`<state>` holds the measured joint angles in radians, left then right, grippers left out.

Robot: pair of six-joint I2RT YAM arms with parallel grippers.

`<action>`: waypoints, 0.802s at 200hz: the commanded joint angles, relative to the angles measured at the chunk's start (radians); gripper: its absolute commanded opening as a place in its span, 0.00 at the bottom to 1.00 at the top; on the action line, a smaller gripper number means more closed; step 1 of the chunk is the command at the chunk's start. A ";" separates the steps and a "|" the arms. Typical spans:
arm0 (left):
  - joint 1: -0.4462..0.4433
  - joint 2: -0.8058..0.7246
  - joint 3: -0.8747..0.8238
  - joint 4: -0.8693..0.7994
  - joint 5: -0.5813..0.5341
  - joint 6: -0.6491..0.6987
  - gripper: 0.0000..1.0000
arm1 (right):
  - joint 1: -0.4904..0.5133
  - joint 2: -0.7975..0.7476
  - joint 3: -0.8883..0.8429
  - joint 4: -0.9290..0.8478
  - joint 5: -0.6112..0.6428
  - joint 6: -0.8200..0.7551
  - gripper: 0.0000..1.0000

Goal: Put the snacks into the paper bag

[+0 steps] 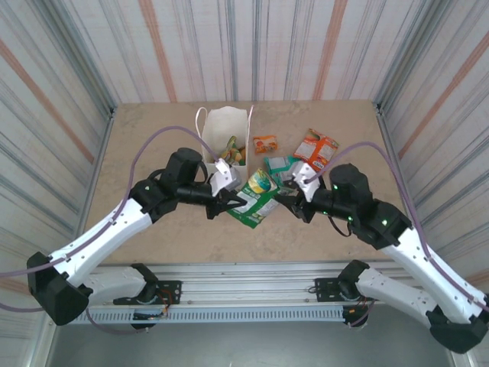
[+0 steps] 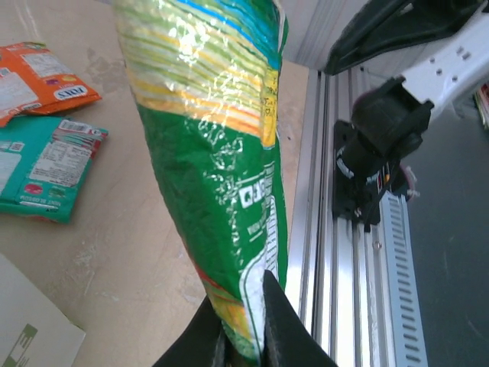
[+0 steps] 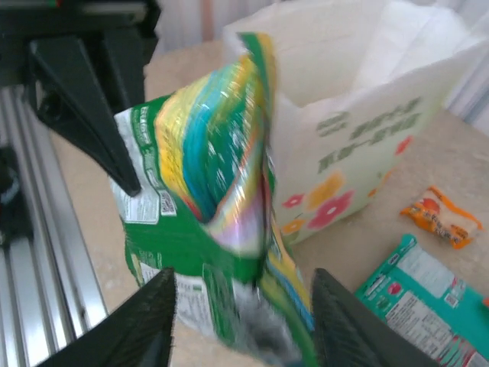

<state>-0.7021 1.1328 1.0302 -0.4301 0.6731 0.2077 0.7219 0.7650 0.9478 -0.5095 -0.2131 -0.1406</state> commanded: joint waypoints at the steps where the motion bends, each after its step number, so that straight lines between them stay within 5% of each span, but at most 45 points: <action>1: 0.012 -0.051 -0.026 0.174 0.065 -0.097 0.04 | -0.060 -0.099 -0.094 0.190 -0.038 0.155 0.57; 67: 0.041 -0.052 -0.012 0.335 0.137 -0.203 0.04 | -0.180 -0.171 -0.271 0.484 -0.291 0.436 0.61; 124: 0.041 -0.044 -0.070 0.614 0.149 -0.337 0.03 | -0.188 -0.091 -0.289 0.666 -0.394 0.543 0.62; 160: 0.041 -0.037 -0.049 0.628 0.164 -0.316 0.02 | -0.206 -0.075 -0.304 0.725 -0.371 0.601 0.66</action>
<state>-0.6628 1.1011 0.9680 0.0895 0.7959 -0.0956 0.5346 0.6884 0.6613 0.1104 -0.5552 0.3820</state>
